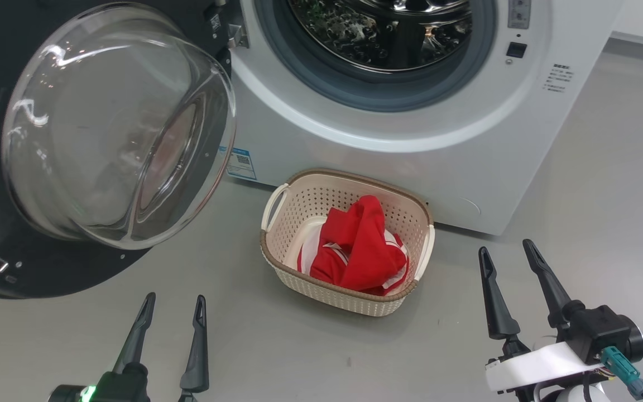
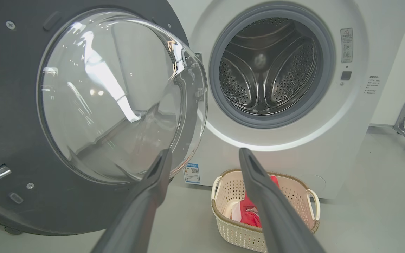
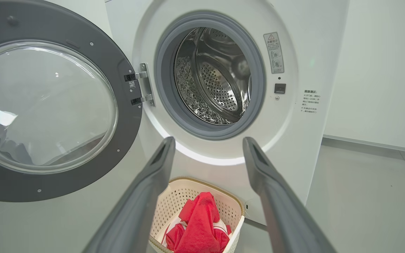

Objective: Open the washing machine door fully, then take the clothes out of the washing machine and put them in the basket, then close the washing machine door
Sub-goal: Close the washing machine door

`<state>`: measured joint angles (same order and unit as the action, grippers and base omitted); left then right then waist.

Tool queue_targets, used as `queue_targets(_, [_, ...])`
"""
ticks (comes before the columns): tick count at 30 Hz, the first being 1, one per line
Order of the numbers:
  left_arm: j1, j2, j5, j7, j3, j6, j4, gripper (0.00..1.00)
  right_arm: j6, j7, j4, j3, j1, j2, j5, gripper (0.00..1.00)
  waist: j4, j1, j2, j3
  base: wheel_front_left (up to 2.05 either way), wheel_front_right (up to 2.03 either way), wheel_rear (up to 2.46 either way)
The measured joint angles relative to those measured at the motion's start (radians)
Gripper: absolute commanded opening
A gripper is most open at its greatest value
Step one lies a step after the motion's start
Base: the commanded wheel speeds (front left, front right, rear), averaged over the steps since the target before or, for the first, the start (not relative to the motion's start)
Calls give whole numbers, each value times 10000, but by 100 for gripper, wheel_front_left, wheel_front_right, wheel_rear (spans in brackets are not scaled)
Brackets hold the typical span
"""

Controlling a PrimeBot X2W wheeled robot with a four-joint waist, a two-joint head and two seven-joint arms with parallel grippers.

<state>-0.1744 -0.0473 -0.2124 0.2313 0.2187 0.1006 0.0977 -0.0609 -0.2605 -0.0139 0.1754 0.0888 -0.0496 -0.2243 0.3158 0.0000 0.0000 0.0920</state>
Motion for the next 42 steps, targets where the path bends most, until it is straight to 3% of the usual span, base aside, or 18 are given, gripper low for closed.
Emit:
queue_targets(13, [-8,2,-171,77,-226,44,-128,100,-105,0,113,184,19,0,75,100,958,0,0,-49,0,0,0])
queue_targets(27, [-15,2,-249,88,-288,84,-128,100,-186,0,207,295,19,6,167,100,1076,0,0,-88,0,0,0])
queue_targets(28, [-15,2,-251,88,-288,84,-128,47,-192,0,209,293,19,6,167,100,1078,0,0,-89,0,0,0])
queue_targets(29, [-15,2,-280,88,-270,84,-121,17,-192,0,215,291,19,6,167,100,1085,0,0,-91,0,0,0])
queue_targets(30, [-15,2,-401,88,-251,84,-104,0,-192,0,217,291,19,6,167,100,1088,0,0,-92,0,0,0])
queue_targets(34, [-11,-2,-957,92,-134,-19,107,0,-192,0,215,278,18,6,167,100,1106,0,0,-87,0,0,0])
queue_targets(42, [51,2,-4702,163,422,-748,1012,0,-192,0,196,257,16,4,173,100,1170,0,0,28,0,0,0])
